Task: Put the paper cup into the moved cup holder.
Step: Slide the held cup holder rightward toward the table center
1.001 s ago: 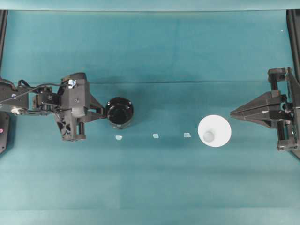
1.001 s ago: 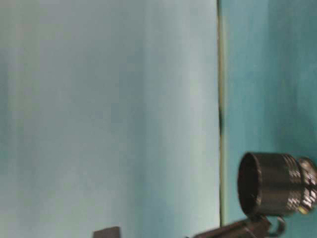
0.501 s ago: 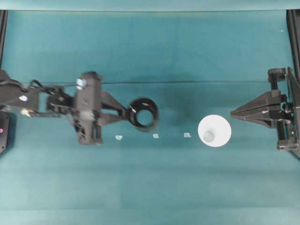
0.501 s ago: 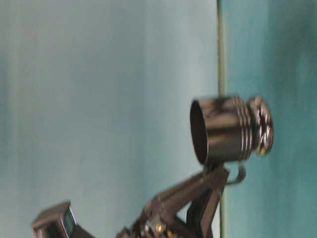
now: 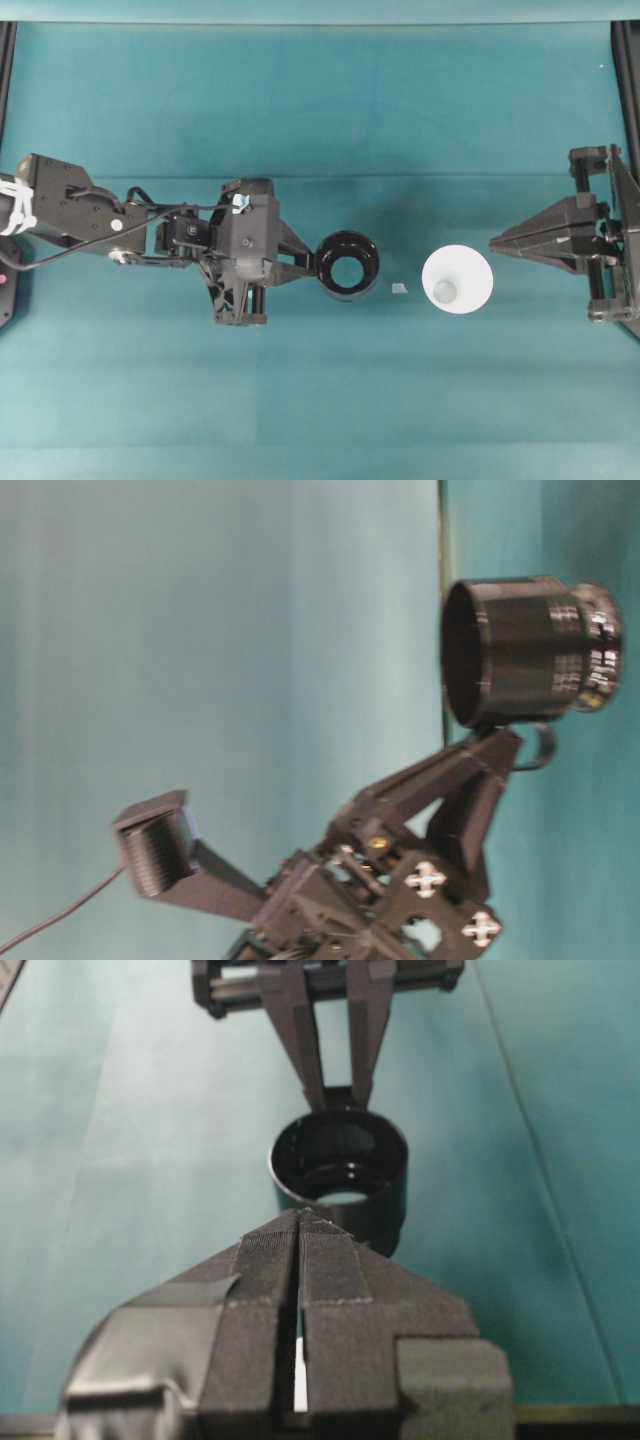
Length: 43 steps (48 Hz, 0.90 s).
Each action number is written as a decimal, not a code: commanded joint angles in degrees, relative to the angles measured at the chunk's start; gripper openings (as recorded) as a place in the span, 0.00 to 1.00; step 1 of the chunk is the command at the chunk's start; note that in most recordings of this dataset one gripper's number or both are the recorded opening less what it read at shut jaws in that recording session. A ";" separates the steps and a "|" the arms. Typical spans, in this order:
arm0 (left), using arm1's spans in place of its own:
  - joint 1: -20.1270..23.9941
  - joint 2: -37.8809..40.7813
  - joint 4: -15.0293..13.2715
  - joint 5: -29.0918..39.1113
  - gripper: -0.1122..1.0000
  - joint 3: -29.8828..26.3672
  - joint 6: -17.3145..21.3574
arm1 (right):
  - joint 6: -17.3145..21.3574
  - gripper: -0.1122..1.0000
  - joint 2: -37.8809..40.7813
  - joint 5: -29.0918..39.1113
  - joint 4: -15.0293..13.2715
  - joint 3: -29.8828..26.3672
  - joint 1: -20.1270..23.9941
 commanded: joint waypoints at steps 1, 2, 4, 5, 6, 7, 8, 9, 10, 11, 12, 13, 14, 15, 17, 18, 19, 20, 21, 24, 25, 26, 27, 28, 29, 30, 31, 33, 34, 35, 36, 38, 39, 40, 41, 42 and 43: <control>-0.18 0.00 0.18 -0.26 0.28 0.09 -0.09 | 0.44 0.12 0.35 -0.18 0.18 -1.05 0.09; -0.18 0.00 0.18 -0.26 0.28 0.35 -0.09 | 0.44 0.12 0.35 -0.18 0.18 -1.14 0.09; -0.18 0.00 0.18 -0.26 0.28 0.70 -0.18 | 0.44 0.12 0.26 -0.09 0.18 -1.05 0.09; -0.18 0.00 0.09 -0.26 0.28 0.88 -0.18 | 0.44 0.12 0.35 0.00 0.18 -1.05 0.00; -0.18 0.00 0.09 -0.18 0.28 1.05 -0.18 | 0.44 0.12 0.26 0.09 0.18 -1.05 0.00; -0.18 0.00 0.09 -0.26 0.28 1.23 -0.26 | 0.44 0.12 0.26 0.18 0.18 -1.14 0.00; -0.18 0.00 0.18 -0.26 0.28 1.32 -0.26 | 0.44 0.12 0.35 0.26 0.18 -1.14 0.09; -0.18 0.00 0.18 -0.26 0.28 1.49 -0.26 | 0.44 0.12 0.26 0.44 0.18 -1.14 0.09; -0.18 0.09 0.09 -0.26 0.28 1.76 -0.26 | 0.44 0.12 0.35 0.53 0.18 -1.14 0.00; -0.18 0.09 0.18 -0.26 0.28 1.93 -0.26 | 0.44 0.12 0.26 0.70 0.18 -1.14 0.09; -0.18 0.09 0.18 -0.26 0.28 2.02 -0.26 | 0.44 0.12 0.35 0.79 0.18 -1.14 0.09; -0.18 0.09 0.18 -0.26 0.27 2.11 -0.26 | 0.44 0.12 0.26 0.88 0.18 -1.05 0.09; -0.18 0.09 0.18 -0.26 0.28 2.29 -0.26 | 0.44 0.12 0.35 0.88 0.18 -1.14 0.09; -0.18 0.09 0.09 -0.26 0.28 2.37 -0.26 | 0.44 0.12 0.26 0.97 0.18 -1.14 0.00; -0.18 0.09 0.18 -0.26 0.28 2.55 -0.26 | 0.44 0.12 0.26 0.97 0.18 -1.05 0.09; -0.18 0.09 0.09 -0.26 0.28 2.55 -0.26 | 0.44 0.12 0.26 0.97 0.18 -1.14 0.09; -0.18 0.18 0.18 -0.26 0.28 2.55 -0.35 | 0.44 0.11 0.26 0.97 0.18 -1.14 0.00; -0.18 0.18 0.18 -0.26 0.28 2.64 -0.35 | 0.44 0.11 0.26 0.97 0.18 -1.14 0.00; -0.18 0.18 0.18 -0.26 0.28 2.55 -0.44 | 0.44 0.11 0.35 0.97 0.18 -1.14 0.09; -0.18 0.35 0.18 -0.35 0.28 2.55 -0.53 | 0.44 0.11 0.35 0.97 0.18 -1.14 0.00; -0.18 0.35 0.18 -0.35 0.28 2.55 -0.62 | 0.44 0.11 0.26 0.97 0.18 -1.14 0.09; -0.18 0.44 0.09 -0.35 0.28 2.55 -0.70 | 0.44 0.11 0.26 0.97 0.18 -1.14 0.00; -0.18 0.53 0.18 -0.44 0.28 2.55 -0.70 | 0.44 0.11 0.26 0.97 0.18 -1.14 0.00; -0.18 0.62 0.18 -0.44 0.28 2.55 -0.70 | 0.44 0.11 0.35 1.14 0.18 -1.14 0.09; -0.18 0.62 0.09 -0.44 0.28 2.55 -0.70 | 0.44 0.11 0.26 0.97 0.18 -1.14 0.09; -0.18 0.70 0.18 -0.44 0.28 2.55 -0.70 | 0.44 0.11 0.26 0.97 0.18 -1.14 0.00; -0.18 0.79 0.18 -0.53 0.28 2.46 -0.70 | 0.44 0.11 0.35 0.97 0.18 -1.14 0.09; -0.18 0.88 0.18 -0.44 0.28 2.46 -0.70 | 0.44 0.11 0.35 1.14 0.18 -1.14 0.09; -0.18 0.97 0.09 -0.44 0.28 2.46 -0.70 | 0.44 0.11 0.35 1.14 0.18 -1.14 0.09; -0.18 0.97 0.09 -0.44 0.28 2.37 -0.70 | 0.44 0.11 0.35 0.97 0.18 -1.14 0.09; -0.18 0.97 0.18 -0.44 0.28 2.37 -0.70 | 0.44 0.11 0.35 0.97 0.18 -1.14 0.09; -0.18 1.05 0.09 -0.53 0.28 2.29 -0.70 | 0.44 0.11 0.35 1.14 0.18 -1.14 0.00; -0.26 1.14 0.18 -0.53 0.28 2.29 -0.70 | 0.44 0.11 0.35 0.97 0.18 -1.14 0.09; -0.26 1.23 0.18 -0.53 0.28 2.20 -0.70 | 0.44 0.11 0.26 1.14 0.18 -1.14 0.09; -0.26 1.23 0.18 -0.53 0.28 2.20 -0.70 | 0.44 0.11 0.26 1.14 0.18 -1.14 0.00; -0.35 1.23 0.18 -0.53 0.28 2.20 -0.70 | 0.44 0.11 0.35 1.14 0.18 -1.14 0.09; -0.35 1.23 0.09 -0.53 0.28 2.20 -0.70 | 0.44 0.11 0.35 1.14 0.18 -1.14 0.09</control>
